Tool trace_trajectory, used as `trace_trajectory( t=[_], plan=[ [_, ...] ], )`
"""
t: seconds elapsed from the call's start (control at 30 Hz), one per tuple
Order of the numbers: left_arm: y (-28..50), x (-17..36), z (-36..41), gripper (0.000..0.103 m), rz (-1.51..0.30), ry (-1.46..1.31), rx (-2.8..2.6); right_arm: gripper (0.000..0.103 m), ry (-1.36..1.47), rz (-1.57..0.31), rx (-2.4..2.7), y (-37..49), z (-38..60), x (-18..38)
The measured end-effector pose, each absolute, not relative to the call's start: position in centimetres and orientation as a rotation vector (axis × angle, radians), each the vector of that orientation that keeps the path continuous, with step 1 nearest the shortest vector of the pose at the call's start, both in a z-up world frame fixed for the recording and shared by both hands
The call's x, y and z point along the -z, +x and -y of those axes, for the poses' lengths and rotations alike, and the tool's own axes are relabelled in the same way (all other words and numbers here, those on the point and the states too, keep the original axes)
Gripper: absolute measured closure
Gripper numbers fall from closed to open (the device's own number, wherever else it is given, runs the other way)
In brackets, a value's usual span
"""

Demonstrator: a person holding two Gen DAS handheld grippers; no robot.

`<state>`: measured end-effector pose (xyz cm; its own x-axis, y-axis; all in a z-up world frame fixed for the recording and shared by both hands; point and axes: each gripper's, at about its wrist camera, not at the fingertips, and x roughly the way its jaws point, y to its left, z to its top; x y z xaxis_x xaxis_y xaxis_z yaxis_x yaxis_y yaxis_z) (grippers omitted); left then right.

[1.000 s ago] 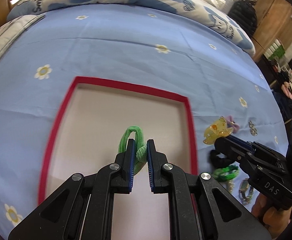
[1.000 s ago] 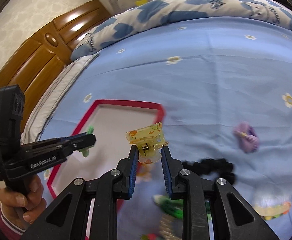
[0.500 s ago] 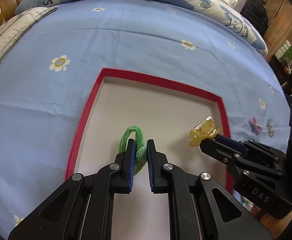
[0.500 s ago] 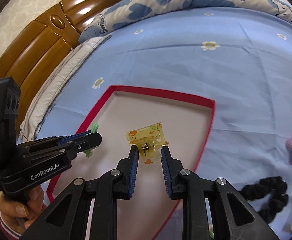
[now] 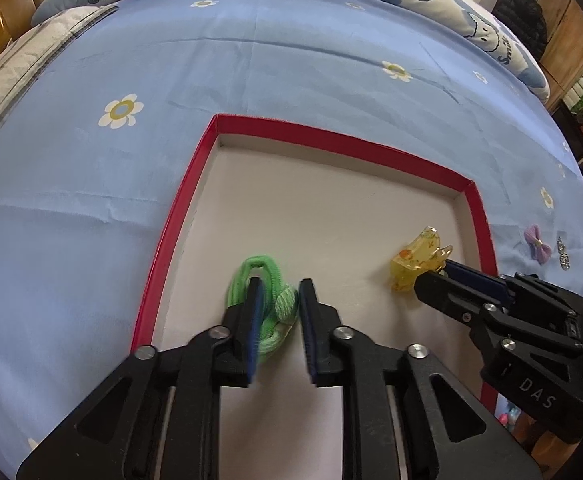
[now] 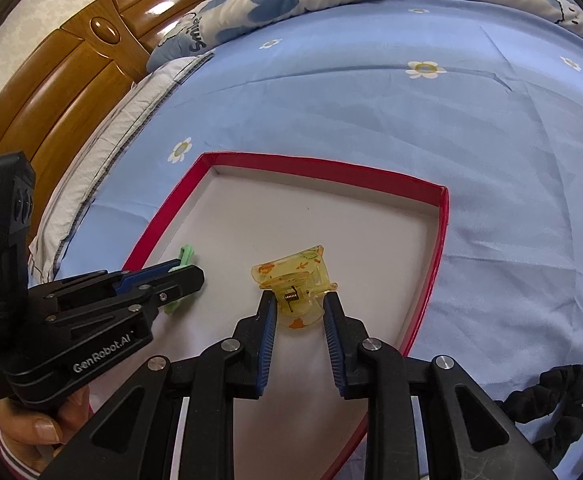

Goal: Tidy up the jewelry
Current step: 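Carry both items into the red-rimmed box and open both tools, then move both open tools back toward the remaining accessories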

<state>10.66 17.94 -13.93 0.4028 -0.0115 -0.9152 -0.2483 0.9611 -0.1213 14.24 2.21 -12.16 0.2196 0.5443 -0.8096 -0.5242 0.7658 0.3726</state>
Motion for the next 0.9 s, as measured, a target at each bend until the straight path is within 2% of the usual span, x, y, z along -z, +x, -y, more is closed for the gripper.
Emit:
trace_trajectory(
  t=[0.03, 0.1, 0.17, 0.33, 0.9],
  plan=[
    [10.6, 13.9, -18.0, 0.076, -1.149, -0.255, -0.155, 0.077, 0.022, -1.131, -0.739, 14.3, -2.2, 12.2],
    [10.4, 13.7, -18.2, 0.062, -1.148, -0.26, -0.162, 0.077, 0.024, -1.135, -0.741, 14.3, -2.2, 12.1],
    [10.4, 13.7, -18.3, 0.058, -1.145, -0.263, -0.167, 0.075, 0.027, -1.143, -0.742, 14.4, -2.2, 12.1],
    [9.6, 13.1, -18.7, 0.057, -1.136, -0.28, -0.174, 0.065, 0.036, -1.135, -0.739, 14.2, -1.8, 11.7],
    [9.0, 9.1, -15.3, 0.056, -1.067, -0.268, -0.096, 0.062, 0.139, -1.039, -0.671, 12.9, 5.3, 7.3]
  ],
)
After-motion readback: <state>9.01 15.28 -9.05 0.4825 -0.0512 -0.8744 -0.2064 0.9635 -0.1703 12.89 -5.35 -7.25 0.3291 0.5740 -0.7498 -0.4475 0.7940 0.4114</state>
